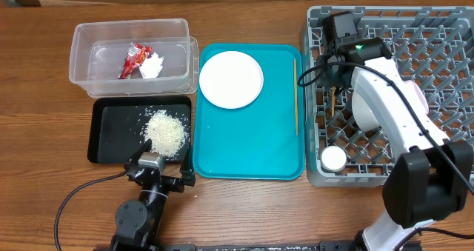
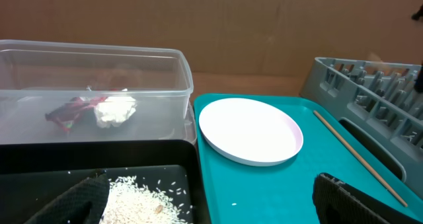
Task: Sort waste into correct bins and load items into the dishwasher
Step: 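Carry the chopstick into the dish rack and release it, then return the right gripper to the tray and grasp the remaining chopstick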
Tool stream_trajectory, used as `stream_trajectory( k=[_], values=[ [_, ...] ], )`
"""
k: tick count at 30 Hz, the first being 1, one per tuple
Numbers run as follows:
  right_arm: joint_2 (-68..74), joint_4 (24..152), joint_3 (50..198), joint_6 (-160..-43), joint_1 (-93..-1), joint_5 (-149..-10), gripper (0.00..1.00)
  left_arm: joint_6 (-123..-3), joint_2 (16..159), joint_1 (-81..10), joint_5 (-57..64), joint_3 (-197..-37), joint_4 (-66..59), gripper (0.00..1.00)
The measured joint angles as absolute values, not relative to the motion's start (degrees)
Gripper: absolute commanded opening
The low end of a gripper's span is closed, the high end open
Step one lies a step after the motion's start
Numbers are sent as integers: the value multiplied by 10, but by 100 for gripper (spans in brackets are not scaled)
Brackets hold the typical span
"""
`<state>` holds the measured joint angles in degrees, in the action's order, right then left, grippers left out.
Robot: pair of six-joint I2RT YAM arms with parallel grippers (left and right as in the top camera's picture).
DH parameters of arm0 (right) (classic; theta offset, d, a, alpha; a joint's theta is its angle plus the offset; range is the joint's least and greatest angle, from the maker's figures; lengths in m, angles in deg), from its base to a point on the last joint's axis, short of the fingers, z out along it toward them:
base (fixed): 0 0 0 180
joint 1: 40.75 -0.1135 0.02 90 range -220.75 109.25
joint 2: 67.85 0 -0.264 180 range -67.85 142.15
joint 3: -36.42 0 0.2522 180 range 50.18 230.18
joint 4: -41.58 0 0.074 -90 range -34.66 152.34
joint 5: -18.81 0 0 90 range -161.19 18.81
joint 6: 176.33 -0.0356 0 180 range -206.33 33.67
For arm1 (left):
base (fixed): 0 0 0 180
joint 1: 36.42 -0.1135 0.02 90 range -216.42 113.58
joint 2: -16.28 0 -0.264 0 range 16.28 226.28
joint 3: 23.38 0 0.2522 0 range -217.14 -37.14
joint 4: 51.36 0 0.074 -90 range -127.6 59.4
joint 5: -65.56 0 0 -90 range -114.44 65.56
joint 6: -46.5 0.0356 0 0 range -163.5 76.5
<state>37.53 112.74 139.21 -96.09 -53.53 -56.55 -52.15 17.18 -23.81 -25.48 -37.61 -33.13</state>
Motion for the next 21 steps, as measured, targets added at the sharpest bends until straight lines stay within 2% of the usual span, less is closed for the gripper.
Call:
stream_trajectory(
  k=[5,8,12,16,21],
  values=[
    [377,1127,1390,-945,-567,-557,43,-521,172,-238,-255,-376,-331,100],
    [377,1125,1390,-943,-598,-543,45,-521,172,-238,-255,-376,-331,100],
    [377,1123,1390,-958,-653,-539,45,-521,172,-238,-255,-376,-331,100],
    [377,1099,1390,-980,-701,-539,40,-521,172,-238,-255,-376,-331,100],
    [388,1030,1377,-1003,-712,-538,36,-521,172,-238,-255,-376,-331,100]
  ],
)
